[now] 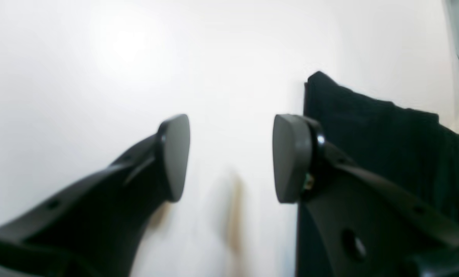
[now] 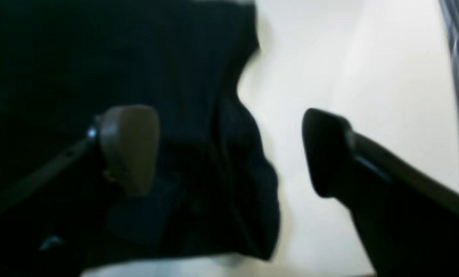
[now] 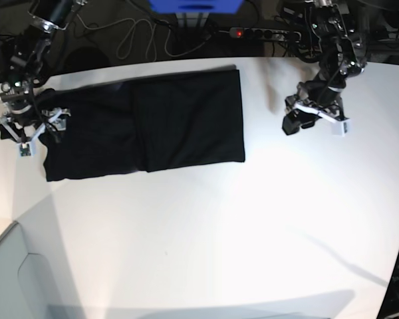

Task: Fold the T-shirt properly
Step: 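Grasp the folded shirt's edges with both grippers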

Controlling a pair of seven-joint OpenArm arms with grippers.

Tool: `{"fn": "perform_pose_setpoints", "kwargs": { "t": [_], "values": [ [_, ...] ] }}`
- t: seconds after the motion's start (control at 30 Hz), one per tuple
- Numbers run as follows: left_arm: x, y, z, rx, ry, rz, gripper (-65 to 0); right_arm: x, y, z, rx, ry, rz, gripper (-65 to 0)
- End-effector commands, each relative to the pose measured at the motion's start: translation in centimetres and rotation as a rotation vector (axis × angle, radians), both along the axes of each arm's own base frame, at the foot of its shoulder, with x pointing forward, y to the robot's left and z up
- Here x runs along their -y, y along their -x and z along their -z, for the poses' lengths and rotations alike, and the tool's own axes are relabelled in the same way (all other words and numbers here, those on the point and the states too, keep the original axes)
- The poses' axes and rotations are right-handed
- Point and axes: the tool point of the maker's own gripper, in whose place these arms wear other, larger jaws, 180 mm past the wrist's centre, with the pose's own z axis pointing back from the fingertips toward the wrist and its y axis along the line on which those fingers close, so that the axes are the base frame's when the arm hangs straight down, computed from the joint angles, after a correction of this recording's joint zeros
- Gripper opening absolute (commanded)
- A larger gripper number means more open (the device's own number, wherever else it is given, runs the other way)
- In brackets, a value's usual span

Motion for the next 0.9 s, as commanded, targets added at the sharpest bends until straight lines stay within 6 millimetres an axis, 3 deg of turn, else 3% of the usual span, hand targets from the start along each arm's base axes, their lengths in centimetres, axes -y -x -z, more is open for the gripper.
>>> {"fn": "perform_pose_setpoints", "kwargs": {
  "t": [0.0, 0.27, 0.4, 0.7, 0.77, 0.87],
  "values": [
    [-0.1, -0.3, -0.8, 0.031, 0.001, 0.003, -32.6, 0.5, -1.2, -1.4, 0.055, 0.013, -0.019, -4.2],
    [-0.2, -0.2, -0.8, 0.032, -0.001, -0.001, -32.6, 0.1, -1.1, 1.6, -0.012, -0.056, -0.050, -5.2],
    [-0.3, -0.2, -0.8, 0.031, -0.002, -0.003, -32.7, 1.2, -1.0, 2.8, -0.046, -0.070, -0.035, -5.2],
    [-0.3, 0.3, -0.5, 0.019, 0.000, -0.003, -32.7, 1.1, -0.6, 3.7, -0.076, -0.085, -0.037, -5.5],
    [-0.2, 0.3, -0.5, 0.018, 0.002, -0.002, -32.7, 0.5, 0.2, 4.3, -0.103, -0.091, -0.072, -9.8],
    [-0.1, 0.3, -0.5, 0.018, 0.005, -0.004, -32.7, -1.1, 0.8, 5.2, -0.125, -0.128, -0.135, -22.6]
  ]
}}
